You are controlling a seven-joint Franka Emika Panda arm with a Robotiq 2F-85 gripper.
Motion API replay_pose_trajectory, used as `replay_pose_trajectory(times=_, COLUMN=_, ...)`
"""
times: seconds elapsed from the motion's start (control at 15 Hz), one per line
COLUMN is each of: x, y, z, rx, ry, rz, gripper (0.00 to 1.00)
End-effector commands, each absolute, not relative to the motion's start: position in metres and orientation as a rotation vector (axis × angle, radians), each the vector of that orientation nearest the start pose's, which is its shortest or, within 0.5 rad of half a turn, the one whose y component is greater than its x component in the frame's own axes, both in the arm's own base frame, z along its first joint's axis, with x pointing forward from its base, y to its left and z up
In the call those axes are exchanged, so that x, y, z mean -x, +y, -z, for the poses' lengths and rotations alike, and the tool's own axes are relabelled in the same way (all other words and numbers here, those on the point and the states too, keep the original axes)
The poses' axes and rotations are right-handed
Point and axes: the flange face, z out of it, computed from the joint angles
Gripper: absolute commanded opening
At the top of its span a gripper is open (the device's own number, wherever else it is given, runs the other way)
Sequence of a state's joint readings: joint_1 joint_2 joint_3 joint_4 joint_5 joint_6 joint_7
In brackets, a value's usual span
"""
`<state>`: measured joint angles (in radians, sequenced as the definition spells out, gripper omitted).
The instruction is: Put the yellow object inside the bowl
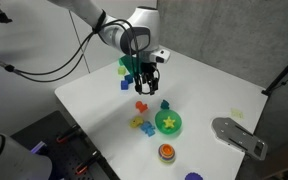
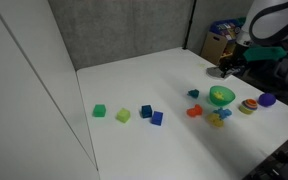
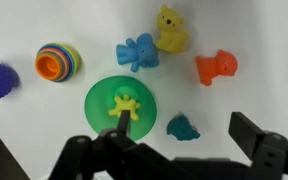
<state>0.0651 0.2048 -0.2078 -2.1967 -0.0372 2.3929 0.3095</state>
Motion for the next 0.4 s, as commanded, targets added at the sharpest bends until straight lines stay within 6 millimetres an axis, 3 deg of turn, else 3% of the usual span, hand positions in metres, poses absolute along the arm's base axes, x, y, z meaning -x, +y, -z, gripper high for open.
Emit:
replay_pose_trajectory(times=0.0, x=-0.528, y=-0.073, z=-0.309, rx=3.076, ry=0.56, rz=-0.119, gripper=1.0)
replay_pose_trajectory(times=0.2, x=-0.52, y=-0.07, z=-0.316, rx=3.08, ry=0.507, rz=-0.186, gripper=1.0)
replay_pose_trajectory(times=0.27, x=-0.531, y=-0.071, z=-0.306, rx=3.09, ry=0.557, rz=-0.163, gripper=1.0)
replay_pose_trajectory(times=0.33, x=-0.529, y=-0.07, z=-0.308, rx=3.09, ry=0.542, rz=-0.176, gripper=1.0)
